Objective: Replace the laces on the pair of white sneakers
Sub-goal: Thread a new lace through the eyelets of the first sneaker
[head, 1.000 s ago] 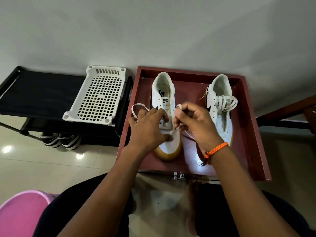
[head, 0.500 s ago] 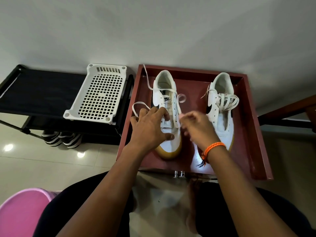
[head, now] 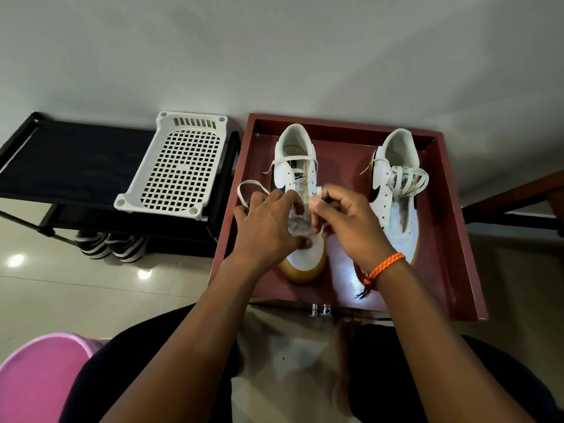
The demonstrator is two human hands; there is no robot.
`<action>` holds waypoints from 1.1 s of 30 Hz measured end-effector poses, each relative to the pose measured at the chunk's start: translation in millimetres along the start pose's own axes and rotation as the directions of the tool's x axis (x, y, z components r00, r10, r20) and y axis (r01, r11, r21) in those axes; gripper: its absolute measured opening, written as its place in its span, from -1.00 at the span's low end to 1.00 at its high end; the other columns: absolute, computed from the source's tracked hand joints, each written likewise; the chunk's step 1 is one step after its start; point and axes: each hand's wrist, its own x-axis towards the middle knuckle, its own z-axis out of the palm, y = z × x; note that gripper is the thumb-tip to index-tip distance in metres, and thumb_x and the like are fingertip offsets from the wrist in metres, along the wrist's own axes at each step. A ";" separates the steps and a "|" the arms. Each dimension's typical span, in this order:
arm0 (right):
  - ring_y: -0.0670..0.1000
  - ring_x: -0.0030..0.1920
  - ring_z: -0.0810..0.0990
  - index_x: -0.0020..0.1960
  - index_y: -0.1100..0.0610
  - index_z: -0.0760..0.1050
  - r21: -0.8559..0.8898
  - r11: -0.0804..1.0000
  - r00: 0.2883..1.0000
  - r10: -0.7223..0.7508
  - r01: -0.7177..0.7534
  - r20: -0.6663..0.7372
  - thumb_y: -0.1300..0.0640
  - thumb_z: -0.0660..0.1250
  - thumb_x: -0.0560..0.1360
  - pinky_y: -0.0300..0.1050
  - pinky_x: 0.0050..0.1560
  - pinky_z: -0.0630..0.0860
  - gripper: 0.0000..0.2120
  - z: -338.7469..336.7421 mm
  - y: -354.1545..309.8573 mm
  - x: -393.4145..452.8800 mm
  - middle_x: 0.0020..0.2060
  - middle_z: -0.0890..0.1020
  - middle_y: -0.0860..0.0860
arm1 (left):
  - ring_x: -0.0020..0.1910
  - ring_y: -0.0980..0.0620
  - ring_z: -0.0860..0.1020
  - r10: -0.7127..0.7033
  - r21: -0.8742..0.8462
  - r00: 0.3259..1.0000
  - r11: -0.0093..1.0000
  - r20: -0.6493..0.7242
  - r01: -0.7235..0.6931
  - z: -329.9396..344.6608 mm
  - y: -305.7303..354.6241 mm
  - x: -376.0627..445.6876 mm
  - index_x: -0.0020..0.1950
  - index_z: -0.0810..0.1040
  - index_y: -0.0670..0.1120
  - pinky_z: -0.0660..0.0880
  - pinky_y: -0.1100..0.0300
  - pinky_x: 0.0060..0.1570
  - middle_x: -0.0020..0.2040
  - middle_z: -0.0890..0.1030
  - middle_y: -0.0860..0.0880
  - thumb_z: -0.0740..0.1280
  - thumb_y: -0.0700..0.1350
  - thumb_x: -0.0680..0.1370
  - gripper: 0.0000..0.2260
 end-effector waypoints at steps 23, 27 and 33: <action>0.25 0.12 0.58 0.27 0.07 0.38 -0.601 0.664 0.883 0.214 -0.446 -0.418 0.10 0.30 0.60 0.09 0.06 0.48 -0.74 -12.7 -1.0 -11.5 0.08 0.62 0.11 | 0.07 -0.05 0.57 -0.138 -0.081 0.988 0.986 0.067 0.143 -13.5 -7.8 3.8 -0.17 0.46 0.11 0.48 -0.08 0.16 -0.08 0.64 0.02 0.45 0.39 0.49 -0.61; 0.01 0.13 0.56 0.17 -0.06 0.59 -0.450 0.893 0.964 -0.101 -0.020 -0.244 0.18 0.32 0.56 -0.01 0.14 0.54 -0.75 -6.3 -5.5 -4.4 0.10 0.52 -0.03 | -0.05 -0.05 0.62 -0.126 -0.159 0.986 0.977 0.114 0.143 -13.8 -18.2 11.3 -0.27 0.52 0.12 0.49 0.08 -0.10 -0.13 0.66 0.02 0.54 0.17 0.53 -0.71; 0.00 0.14 0.53 0.20 -0.15 0.48 -0.629 0.776 0.999 -0.021 0.045 0.046 -0.02 0.54 0.51 -0.09 0.04 0.52 -0.66 5.2 14.8 -10.4 0.20 0.43 -0.16 | -0.14 -0.09 0.61 -0.099 -0.101 0.984 0.988 0.146 0.115 -15.1 -17.8 11.7 -0.27 0.48 0.06 0.58 -0.07 -0.04 -0.23 0.60 0.03 0.46 0.03 0.62 -0.70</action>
